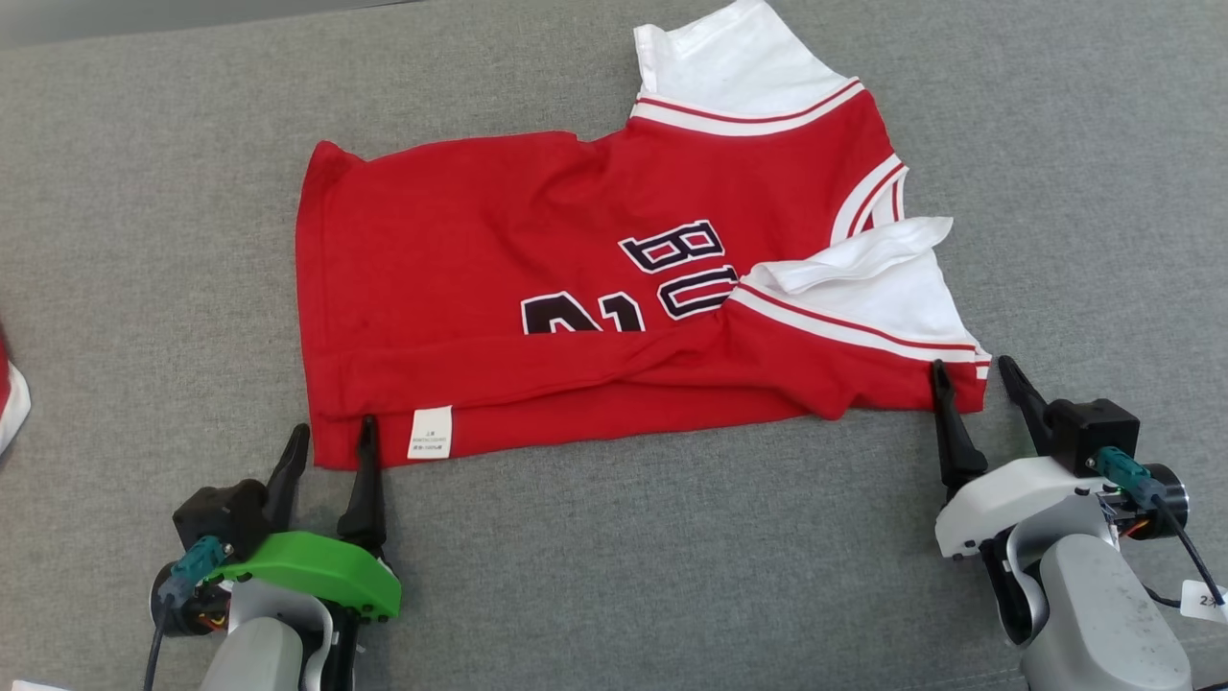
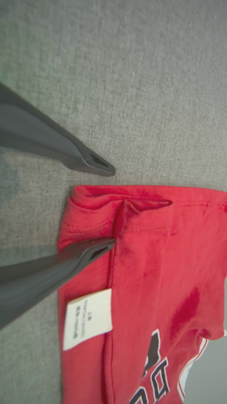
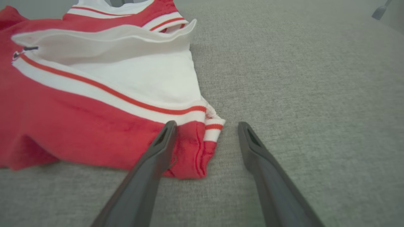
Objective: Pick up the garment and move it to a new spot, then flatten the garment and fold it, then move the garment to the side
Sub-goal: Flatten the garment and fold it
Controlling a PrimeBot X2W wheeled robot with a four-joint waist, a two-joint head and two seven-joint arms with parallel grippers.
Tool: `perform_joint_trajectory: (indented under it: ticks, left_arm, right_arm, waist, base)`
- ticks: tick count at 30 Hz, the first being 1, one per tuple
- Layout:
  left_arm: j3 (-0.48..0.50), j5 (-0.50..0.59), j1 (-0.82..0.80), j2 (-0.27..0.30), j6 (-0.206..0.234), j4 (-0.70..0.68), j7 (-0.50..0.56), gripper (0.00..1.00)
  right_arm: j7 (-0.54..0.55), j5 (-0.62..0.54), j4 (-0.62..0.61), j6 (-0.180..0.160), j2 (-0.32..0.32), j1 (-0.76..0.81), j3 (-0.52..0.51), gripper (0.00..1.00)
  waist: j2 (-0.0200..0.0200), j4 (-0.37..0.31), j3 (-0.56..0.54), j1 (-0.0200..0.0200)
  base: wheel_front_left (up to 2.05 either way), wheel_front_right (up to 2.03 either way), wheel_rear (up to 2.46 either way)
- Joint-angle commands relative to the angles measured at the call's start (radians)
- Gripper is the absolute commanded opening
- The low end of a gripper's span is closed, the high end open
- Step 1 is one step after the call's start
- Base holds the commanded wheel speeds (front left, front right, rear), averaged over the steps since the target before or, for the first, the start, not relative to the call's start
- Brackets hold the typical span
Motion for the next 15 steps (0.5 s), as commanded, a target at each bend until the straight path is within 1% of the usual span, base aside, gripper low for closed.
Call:
perform_joint_trajectory:
  ticks: [1,2,3,4,6,7,13,15]
  left_arm:
    - [-0.011,0.003,0.020,0.006,0.003,0.052,0.021,1.00]
    - [-0.019,0.002,0.019,0.008,0.003,0.063,0.022,1.00]
    - [-0.032,-0.002,0.018,0.008,0.003,0.082,0.023,1.00]
    - [-0.040,-0.009,0.018,0.007,0.003,0.096,0.024,0.84]
    - [-0.053,-0.021,0.012,0.010,0.003,0.112,0.026,0.09]
    - [-0.059,-0.037,0.009,0.009,0.003,0.118,0.026,0.00]
    - [-0.106,-0.071,-0.011,0.022,0.003,0.134,0.026,0.00]
    - [-0.108,-0.084,-0.017,0.025,0.003,0.116,0.025,0.00]
  right_arm:
    - [0.004,-0.007,0.028,-0.001,0.002,0.007,0.013,1.00]
    - [0.006,-0.007,0.039,-0.001,0.002,0.008,0.017,0.45]
    - [0.008,-0.005,0.050,-0.001,0.002,0.007,0.020,0.05]
    - [0.009,-0.003,0.055,-0.001,0.003,0.005,0.022,0.00]
    - [0.009,0.004,0.062,-0.001,0.003,0.003,0.024,0.00]
    - [0.009,0.009,0.062,-0.001,0.002,-0.001,0.023,0.00]
    - [0.008,0.033,0.047,-0.001,0.000,-0.015,0.024,0.00]
    - [0.005,0.049,0.033,-0.001,-0.001,-0.016,0.025,0.00]
  waist:
    - [0.0000,0.003,0.001,0.0000]
    - [0.0000,0.004,0.001,0.0000]
    - [0.0000,0.005,0.001,0.0000]
    - [0.0000,0.005,0.001,0.0000]
    - [0.0000,0.005,-0.001,0.0000]
    - [0.0000,0.005,-0.002,0.0000]
    - [0.0000,0.005,-0.011,0.0000]
    - [0.0000,0.007,-0.021,0.0000]
  base:
    - [0.00,0.00,0.00]
    - [0.00,0.00,0.00]
    - [0.00,0.00,0.00]
    - [0.00,0.00,0.00]
    - [0.00,0.00,0.00]
    - [0.00,0.00,0.00]
    - [0.00,0.00,0.00]
    - [0.00,0.00,0.00]
